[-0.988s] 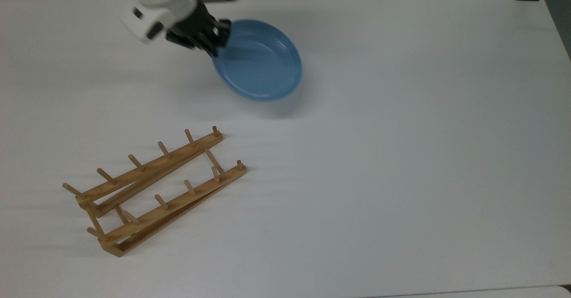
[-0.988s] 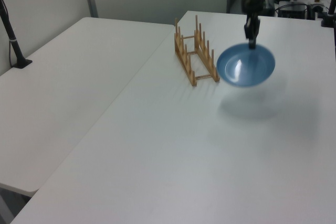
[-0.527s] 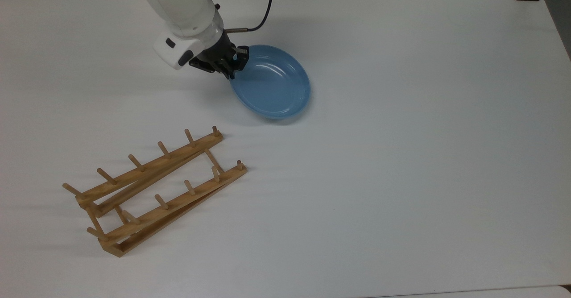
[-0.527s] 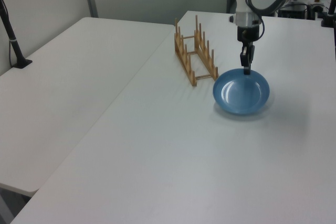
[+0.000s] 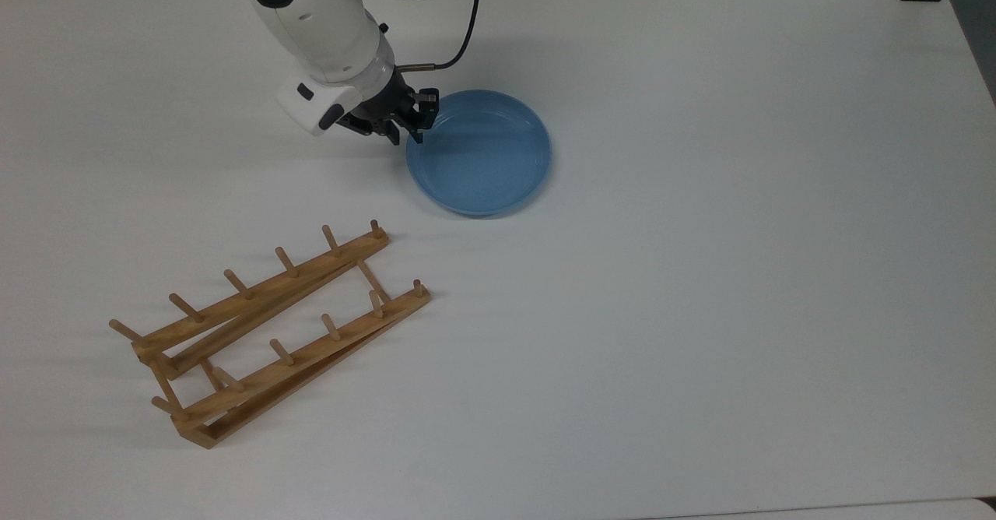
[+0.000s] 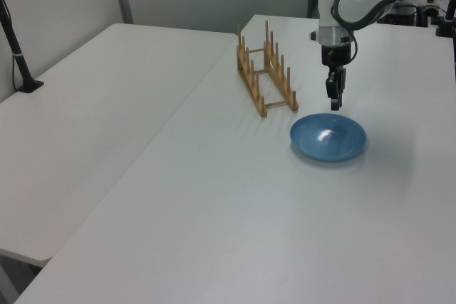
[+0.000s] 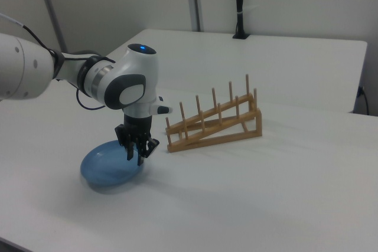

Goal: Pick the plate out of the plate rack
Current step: 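Carry the plate away from the rack and lower it flat onto the table, then open the gripper, release the plate rim, and raise the arm away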

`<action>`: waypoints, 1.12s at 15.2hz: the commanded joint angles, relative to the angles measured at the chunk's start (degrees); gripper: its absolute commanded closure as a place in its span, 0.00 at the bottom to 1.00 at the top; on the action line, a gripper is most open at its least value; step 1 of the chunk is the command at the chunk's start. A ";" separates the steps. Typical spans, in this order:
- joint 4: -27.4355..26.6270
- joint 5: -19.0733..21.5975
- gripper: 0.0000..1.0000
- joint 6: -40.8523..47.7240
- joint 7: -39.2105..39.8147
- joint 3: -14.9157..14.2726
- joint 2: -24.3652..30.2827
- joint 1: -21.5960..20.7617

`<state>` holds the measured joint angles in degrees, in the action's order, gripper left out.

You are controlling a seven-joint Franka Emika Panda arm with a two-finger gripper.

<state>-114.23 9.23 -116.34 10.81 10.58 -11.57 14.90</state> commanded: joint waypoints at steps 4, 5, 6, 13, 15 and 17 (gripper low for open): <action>6.10 1.23 0.00 6.81 -3.14 -0.39 4.26 -0.05; 10.04 1.23 0.00 10.31 -9.08 -0.39 6.01 0.04; 12.60 1.23 0.00 12.87 -13.58 -0.39 7.07 0.13; 25.35 0.52 0.00 33.08 -20.31 -1.44 14.63 -0.22; 26.86 0.52 0.00 36.08 -20.39 -1.88 16.04 -0.75; 26.78 0.44 0.00 37.41 -20.39 -3.19 16.84 -3.37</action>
<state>-88.11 9.24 -81.62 -8.43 9.58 4.46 14.97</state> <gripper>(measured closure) 0.000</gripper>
